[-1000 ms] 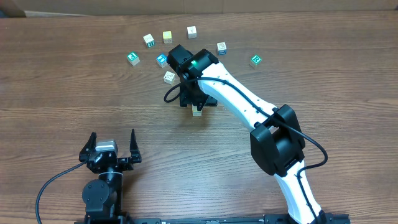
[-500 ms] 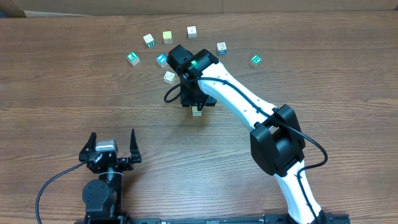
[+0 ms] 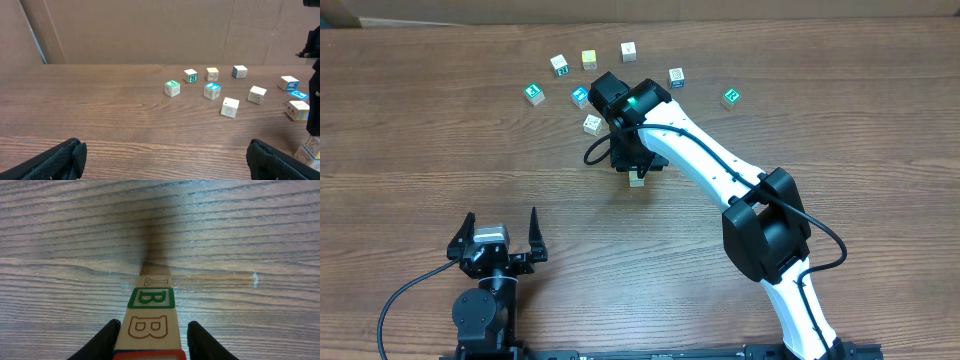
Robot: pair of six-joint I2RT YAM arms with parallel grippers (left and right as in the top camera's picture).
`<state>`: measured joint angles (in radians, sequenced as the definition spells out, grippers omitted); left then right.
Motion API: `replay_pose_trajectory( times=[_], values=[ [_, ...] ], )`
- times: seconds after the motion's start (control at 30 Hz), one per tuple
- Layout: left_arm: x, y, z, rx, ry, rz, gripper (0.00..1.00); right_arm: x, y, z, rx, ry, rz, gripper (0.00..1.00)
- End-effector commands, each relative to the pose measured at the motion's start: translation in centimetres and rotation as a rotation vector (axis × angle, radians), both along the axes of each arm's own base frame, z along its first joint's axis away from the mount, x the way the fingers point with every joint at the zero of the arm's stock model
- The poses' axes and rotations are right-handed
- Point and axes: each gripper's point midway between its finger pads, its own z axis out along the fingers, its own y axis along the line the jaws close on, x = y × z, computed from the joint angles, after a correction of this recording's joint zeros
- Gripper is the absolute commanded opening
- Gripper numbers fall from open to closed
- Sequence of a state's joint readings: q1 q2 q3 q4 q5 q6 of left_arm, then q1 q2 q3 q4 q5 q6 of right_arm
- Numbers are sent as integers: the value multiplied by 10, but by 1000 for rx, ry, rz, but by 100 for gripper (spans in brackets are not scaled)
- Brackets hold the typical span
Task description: Form a tower
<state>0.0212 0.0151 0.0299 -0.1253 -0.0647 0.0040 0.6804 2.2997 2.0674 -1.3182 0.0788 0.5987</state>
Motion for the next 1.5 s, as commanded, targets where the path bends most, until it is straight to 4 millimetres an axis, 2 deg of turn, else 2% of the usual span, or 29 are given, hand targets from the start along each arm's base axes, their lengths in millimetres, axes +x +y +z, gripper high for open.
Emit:
replay_pose_trajectory(
  times=[0.0, 0.47, 0.63, 0.87, 0.97, 1.47],
  values=[
    [-1, 1, 2, 20, -2, 8, 99, 3, -4, -2, -9, -4, -8, 39],
    [-1, 1, 2, 20, -2, 8, 100, 3, -4, -2, -8, -5, -8, 31],
    [-1, 1, 2, 20, -2, 8, 99, 3, -4, -2, -8, -5, -8, 34],
    [-1, 1, 2, 20, -2, 8, 100, 3, -4, -1, -8, -5, -8, 46],
    [-1, 1, 2, 20, -2, 8, 100, 3, -4, -1, -8, -5, -8, 47],
    [-1, 1, 2, 20, -2, 8, 100, 4, -4, -1, -6, -8, -8, 34]
  ],
)
